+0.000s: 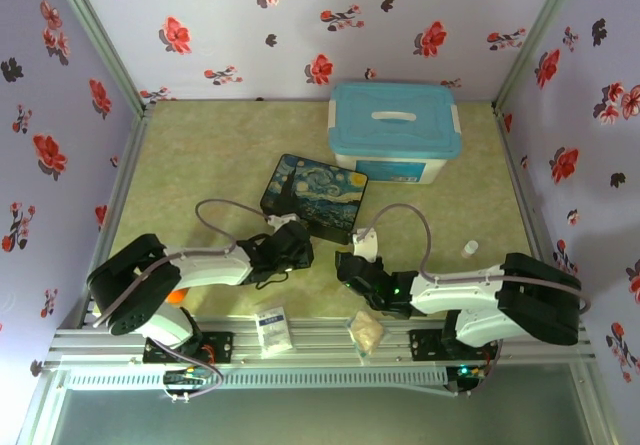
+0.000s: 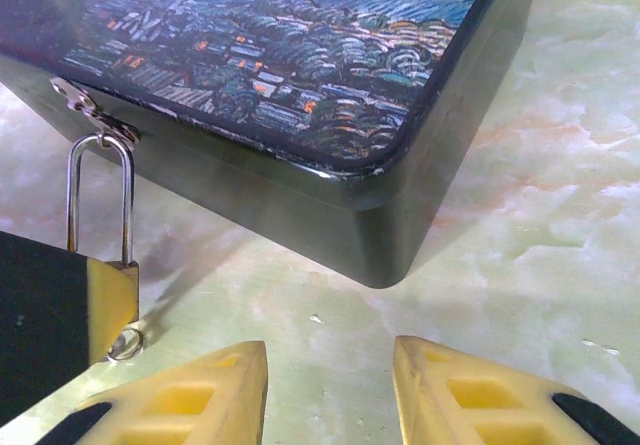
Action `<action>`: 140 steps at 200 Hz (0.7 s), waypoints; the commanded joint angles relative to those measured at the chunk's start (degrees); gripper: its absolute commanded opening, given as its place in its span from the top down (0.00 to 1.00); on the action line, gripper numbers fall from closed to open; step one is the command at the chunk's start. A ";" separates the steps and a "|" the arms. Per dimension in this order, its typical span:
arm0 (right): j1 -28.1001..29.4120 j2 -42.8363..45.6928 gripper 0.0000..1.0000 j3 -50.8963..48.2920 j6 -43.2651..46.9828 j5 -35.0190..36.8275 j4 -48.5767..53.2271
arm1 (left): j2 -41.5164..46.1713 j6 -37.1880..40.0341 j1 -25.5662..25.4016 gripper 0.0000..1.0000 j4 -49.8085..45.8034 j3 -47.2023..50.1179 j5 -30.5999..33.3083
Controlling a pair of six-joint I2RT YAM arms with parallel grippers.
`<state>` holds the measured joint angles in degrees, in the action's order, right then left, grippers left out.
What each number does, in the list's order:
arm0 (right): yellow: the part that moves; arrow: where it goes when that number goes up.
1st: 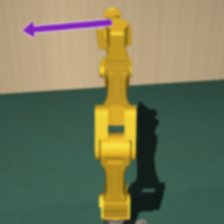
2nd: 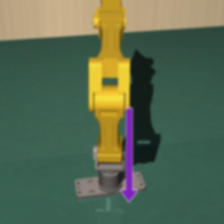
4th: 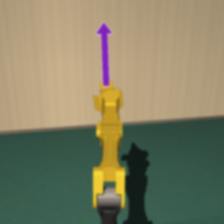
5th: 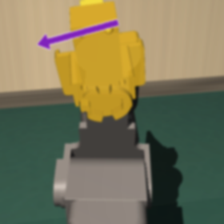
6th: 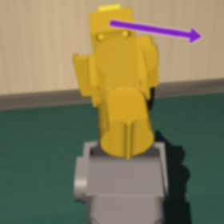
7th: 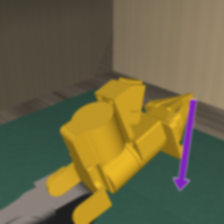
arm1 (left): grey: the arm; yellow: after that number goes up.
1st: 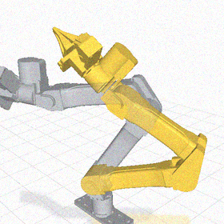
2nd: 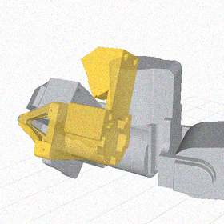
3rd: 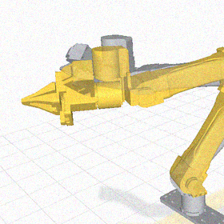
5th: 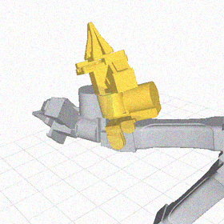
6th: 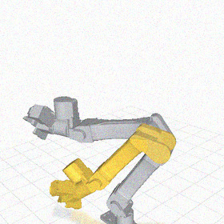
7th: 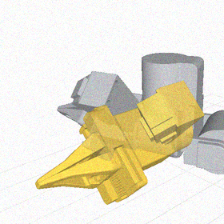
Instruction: Unlock the padlock with the key
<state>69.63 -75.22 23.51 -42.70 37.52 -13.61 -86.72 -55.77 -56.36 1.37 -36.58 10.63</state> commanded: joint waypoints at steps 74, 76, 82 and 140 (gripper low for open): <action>0.34 -1.15 0.62 -1.12 -1.82 0.97 -1.69 | -1.35 8.82 -0.11 0.85 -16.89 -6.65 5.98; 0.38 -1.11 0.62 -1.19 -1.79 0.91 -1.69 | -1.33 8.77 -0.14 0.85 -16.98 -6.73 5.98; 0.33 -1.05 0.62 -1.25 -1.69 0.90 -1.60 | -1.32 8.75 -0.15 0.83 -17.26 -6.90 6.13; 0.29 -1.32 0.62 -1.07 -1.78 0.98 -0.90 | -3.58 12.16 -0.30 0.81 -27.37 -11.52 10.47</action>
<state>69.63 -76.31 23.09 -42.72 37.32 -13.89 -88.58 -46.44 -56.36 -18.04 -45.67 17.12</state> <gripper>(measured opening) 0.381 0.190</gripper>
